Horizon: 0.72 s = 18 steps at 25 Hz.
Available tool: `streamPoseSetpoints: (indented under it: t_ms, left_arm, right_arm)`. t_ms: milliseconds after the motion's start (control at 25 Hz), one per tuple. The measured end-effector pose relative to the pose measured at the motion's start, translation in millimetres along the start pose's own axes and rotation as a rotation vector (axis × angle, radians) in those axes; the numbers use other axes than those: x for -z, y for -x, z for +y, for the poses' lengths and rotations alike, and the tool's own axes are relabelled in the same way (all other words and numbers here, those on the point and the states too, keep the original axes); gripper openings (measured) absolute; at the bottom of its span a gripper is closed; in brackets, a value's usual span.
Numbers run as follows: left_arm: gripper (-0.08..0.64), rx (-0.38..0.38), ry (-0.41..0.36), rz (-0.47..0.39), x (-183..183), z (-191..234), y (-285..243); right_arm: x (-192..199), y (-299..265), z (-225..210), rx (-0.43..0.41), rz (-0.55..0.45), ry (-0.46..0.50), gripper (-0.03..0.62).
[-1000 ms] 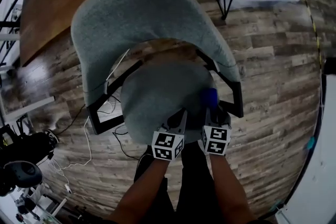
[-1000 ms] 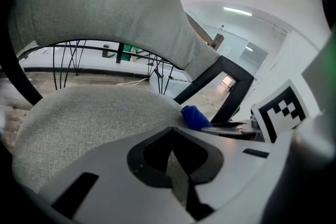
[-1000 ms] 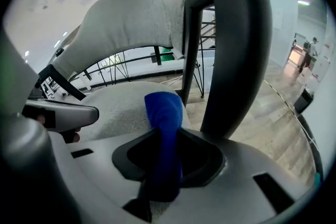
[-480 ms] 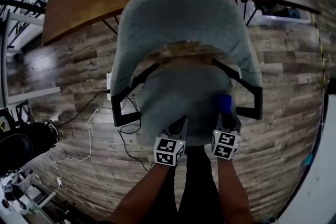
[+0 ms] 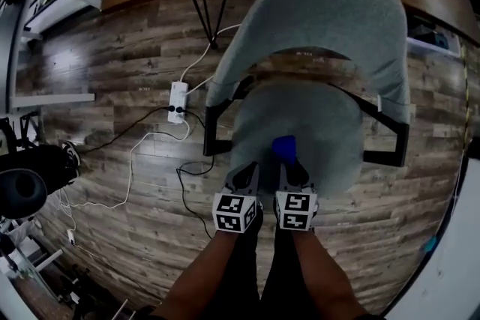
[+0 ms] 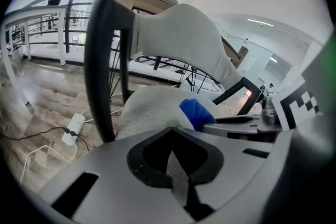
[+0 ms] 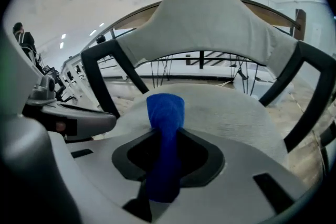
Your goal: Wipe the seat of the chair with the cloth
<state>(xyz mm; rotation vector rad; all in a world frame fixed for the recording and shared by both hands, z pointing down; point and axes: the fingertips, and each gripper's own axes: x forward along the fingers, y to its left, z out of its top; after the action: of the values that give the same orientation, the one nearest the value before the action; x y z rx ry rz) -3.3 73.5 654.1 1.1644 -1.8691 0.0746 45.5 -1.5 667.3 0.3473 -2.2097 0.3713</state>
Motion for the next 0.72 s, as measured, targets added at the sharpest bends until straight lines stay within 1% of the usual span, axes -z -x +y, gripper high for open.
streamPoseSetpoints:
  t_ms: [80,160,280,400,520,720]
  left_arm:
    - [0.003,-0.023,0.025,-0.004,4.7,18.2,11.1]
    - [0.004,-0.052,0.059,-0.005,10.0,37.2,21.5]
    - [0.003,-0.1,0.111,-0.011,19.5,62.8,37.9]
    - [0.004,-0.118,0.142,-0.02,26.9,82.4,50.3]
    - [0.003,-0.127,0.154,-0.026,30.3,97.9,56.4]
    - [0.004,-0.129,0.139,-0.026,33.9,104.5,57.5]
  right_arm:
    - [-4.1,-5.6,33.6,-0.055,-0.001,0.007,0.103]
    - [-5.2,-10.7,62.3,-0.093,-0.004,0.009,0.103]
    - [1.4,-15.2,90.7,-0.134,0.018,-0.025,0.103]
    - [2.4,-20.9,113.1,-0.174,0.03,-0.053,0.103]
    - [4.8,-31.4,128.8,-0.189,0.039,-0.043,0.103]
    - [21.8,-45.3,132.2,-0.176,0.071,-0.084,0.103]
